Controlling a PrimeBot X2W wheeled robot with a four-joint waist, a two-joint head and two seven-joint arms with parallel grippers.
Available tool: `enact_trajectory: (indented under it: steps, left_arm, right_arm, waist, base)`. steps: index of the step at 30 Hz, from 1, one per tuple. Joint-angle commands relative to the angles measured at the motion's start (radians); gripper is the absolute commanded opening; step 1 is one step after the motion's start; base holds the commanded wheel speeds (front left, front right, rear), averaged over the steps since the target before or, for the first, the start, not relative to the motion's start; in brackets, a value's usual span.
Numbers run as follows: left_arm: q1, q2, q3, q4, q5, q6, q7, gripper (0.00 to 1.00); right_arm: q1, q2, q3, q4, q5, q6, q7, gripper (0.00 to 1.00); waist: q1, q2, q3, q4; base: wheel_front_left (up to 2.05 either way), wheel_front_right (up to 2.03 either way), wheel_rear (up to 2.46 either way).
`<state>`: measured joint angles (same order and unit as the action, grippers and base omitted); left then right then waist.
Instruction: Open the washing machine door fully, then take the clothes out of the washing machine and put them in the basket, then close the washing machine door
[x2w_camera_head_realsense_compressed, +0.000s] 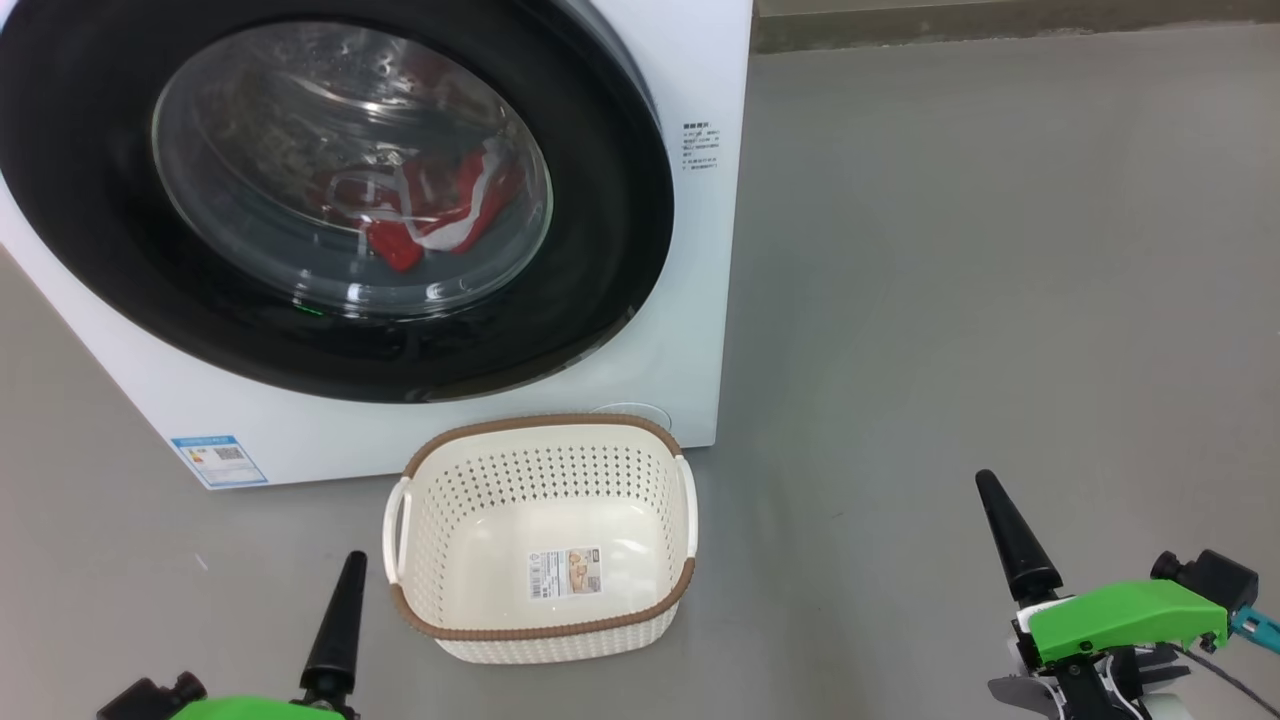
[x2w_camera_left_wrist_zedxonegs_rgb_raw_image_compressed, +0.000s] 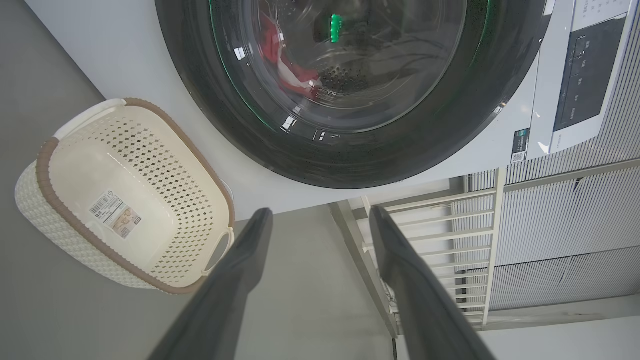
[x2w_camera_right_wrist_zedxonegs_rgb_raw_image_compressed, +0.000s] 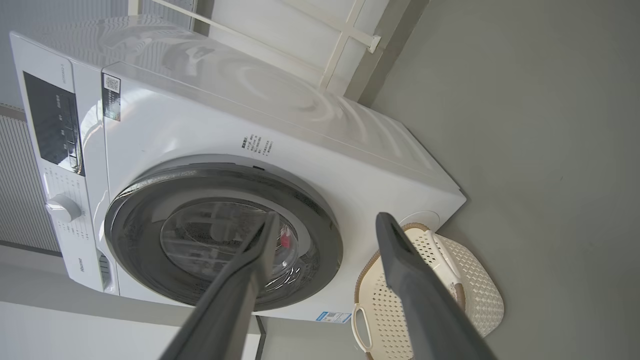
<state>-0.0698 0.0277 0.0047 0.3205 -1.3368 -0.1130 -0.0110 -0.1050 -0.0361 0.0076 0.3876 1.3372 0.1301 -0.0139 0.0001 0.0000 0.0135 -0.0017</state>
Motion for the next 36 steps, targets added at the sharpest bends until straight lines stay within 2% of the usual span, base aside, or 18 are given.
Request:
enact_trajectory:
  steps: [1, 5, 20, 36]
  left_arm:
    - [-0.051, 0.012, 0.009, -0.032, 0.015, 0.005, -0.008, 1.0]
    - [-0.061, 0.012, 0.003, -0.043, 0.089, 0.014, -0.022, 1.0]
    - [-0.08, 0.014, -0.013, -0.064, 0.309, 0.043, -0.065, 1.0]
    - [-0.109, 0.016, -0.023, -0.07, 0.497, 0.064, -0.111, 1.0]
  right_arm:
    - [-0.053, -0.008, 0.008, -0.023, -0.02, 0.0, -0.009, 1.0]
    - [-0.066, -0.008, 0.018, -0.026, -0.118, 0.0, -0.023, 1.0]
    - [-0.101, -0.009, 0.056, -0.02, -0.367, 0.0, -0.065, 1.0]
    - [-0.146, -0.01, 0.098, 0.003, -0.555, 0.0, -0.11, 1.0]
  waist:
    - [-0.0001, 0.0, 0.0, 0.0]
    - [-0.0001, 0.0, 0.001, 0.0]
    - [-0.0001, 0.0, -0.005, 0.002]
    - [-0.0001, 0.0, -0.004, 0.001]
  base:
    - [0.0, 0.0, 0.0]
    - [0.0, 0.0, 0.0]
    - [0.0, 0.0, 0.0]
    - [0.0, 0.0, 0.0]
